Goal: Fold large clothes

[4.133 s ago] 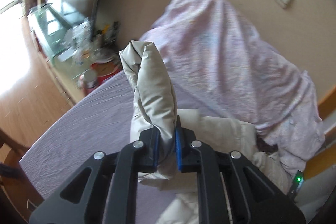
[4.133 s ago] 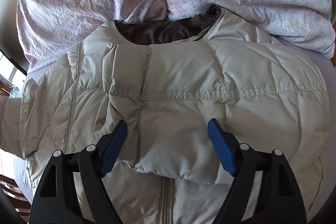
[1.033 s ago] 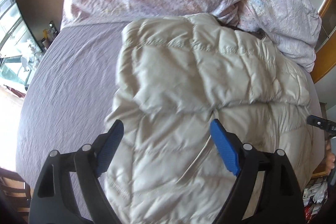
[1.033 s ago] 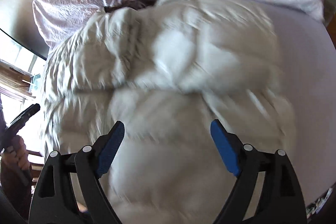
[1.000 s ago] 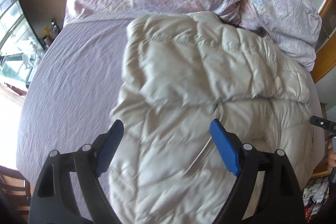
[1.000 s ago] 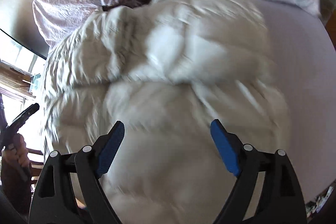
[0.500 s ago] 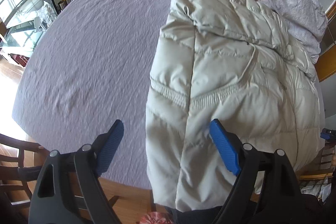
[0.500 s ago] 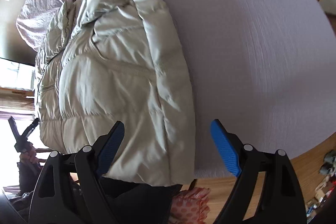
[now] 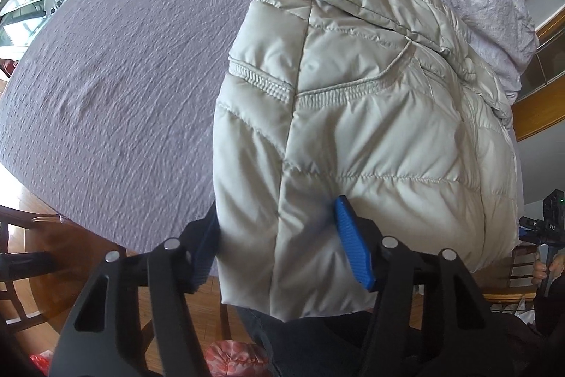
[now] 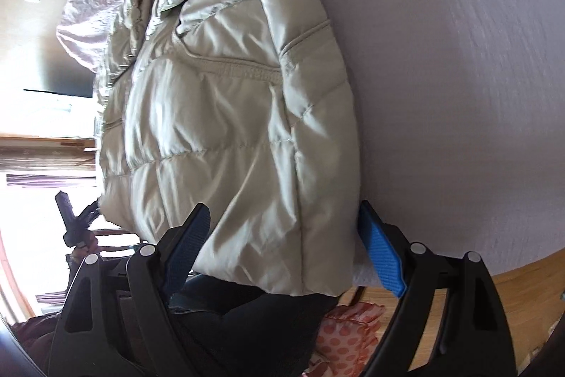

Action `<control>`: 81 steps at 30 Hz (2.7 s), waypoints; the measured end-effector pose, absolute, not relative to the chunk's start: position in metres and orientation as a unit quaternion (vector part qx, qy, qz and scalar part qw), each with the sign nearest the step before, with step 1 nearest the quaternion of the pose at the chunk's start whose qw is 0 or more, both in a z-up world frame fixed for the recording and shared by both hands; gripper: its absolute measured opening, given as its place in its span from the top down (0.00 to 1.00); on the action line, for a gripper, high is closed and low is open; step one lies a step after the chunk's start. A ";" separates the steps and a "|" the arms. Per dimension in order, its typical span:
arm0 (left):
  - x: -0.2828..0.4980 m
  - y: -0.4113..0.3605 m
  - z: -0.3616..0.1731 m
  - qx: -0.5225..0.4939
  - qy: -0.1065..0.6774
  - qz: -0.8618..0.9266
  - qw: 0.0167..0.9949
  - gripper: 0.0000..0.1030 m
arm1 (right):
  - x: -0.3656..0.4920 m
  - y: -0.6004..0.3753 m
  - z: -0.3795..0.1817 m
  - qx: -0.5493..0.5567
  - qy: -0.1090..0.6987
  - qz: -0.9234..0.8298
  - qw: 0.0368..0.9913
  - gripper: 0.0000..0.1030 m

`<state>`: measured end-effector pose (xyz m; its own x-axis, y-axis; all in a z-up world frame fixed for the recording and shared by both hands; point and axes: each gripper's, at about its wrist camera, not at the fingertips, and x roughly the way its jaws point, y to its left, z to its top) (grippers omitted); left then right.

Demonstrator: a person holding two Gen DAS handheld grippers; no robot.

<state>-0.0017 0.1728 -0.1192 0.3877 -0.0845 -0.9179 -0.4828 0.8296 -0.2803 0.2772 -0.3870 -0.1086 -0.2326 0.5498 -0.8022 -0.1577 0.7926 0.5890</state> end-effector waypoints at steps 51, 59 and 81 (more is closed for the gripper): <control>0.118 0.185 0.043 -0.146 0.386 0.174 0.894 0.89 | 0.384 -0.324 0.023 0.150 0.506 0.387 0.756 0.88; 0.173 0.199 0.063 -0.135 0.373 0.179 0.900 0.89 | 0.428 -0.301 0.042 0.144 0.484 0.358 0.786 0.88; 0.322 0.261 -0.012 -0.188 0.441 0.234 0.846 0.84 | 0.546 -0.220 -0.047 0.117 0.548 0.226 0.797 0.88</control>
